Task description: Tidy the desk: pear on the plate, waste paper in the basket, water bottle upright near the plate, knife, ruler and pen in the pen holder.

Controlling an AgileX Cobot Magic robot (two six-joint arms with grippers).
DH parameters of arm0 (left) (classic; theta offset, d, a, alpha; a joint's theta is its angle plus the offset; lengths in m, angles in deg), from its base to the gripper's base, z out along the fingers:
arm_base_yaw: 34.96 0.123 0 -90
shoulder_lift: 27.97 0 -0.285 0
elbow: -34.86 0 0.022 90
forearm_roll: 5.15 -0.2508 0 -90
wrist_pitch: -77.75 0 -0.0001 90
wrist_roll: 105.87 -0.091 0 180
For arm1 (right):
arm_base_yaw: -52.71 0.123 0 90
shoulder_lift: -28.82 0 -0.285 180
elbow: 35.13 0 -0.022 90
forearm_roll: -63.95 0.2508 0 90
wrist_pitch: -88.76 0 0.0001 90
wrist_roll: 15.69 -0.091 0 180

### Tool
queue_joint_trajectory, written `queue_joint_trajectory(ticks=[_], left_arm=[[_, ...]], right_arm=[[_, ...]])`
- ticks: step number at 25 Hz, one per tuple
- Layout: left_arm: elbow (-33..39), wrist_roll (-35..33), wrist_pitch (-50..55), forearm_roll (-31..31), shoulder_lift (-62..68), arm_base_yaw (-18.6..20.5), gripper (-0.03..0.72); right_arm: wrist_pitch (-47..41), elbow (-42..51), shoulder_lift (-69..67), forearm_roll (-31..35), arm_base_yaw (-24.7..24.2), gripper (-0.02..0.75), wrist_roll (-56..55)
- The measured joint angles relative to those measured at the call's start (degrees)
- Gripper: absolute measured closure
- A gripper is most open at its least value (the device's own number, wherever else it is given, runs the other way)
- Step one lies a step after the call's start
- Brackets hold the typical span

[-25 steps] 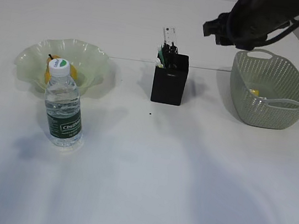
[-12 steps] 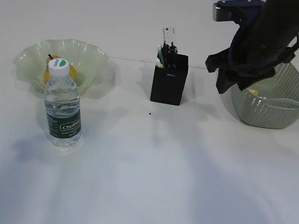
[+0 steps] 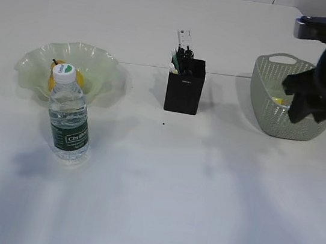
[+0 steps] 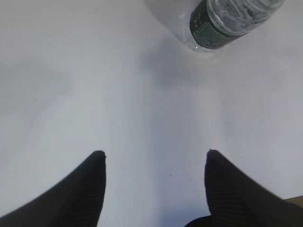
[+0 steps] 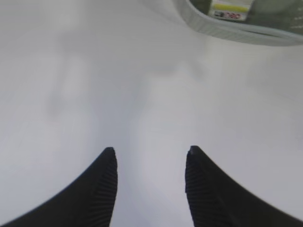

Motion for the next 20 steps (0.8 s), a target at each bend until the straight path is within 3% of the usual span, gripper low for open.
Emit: queue_joint_trajectory(ticks=[13, 20], left_arm=[[0.0, 0.0, 2.6, -6.2, -0.3, 0.0, 0.223], [0.0, 3.2, 4.1, -9.0, -7.4, 0.0, 0.223]], right_arm=[[3.5, 13.9, 16.5, 3.8, -2.0, 0.381, 1.3], [4.4, 20.8, 25.1, 4.0, -2.0, 0.381, 1.6]])
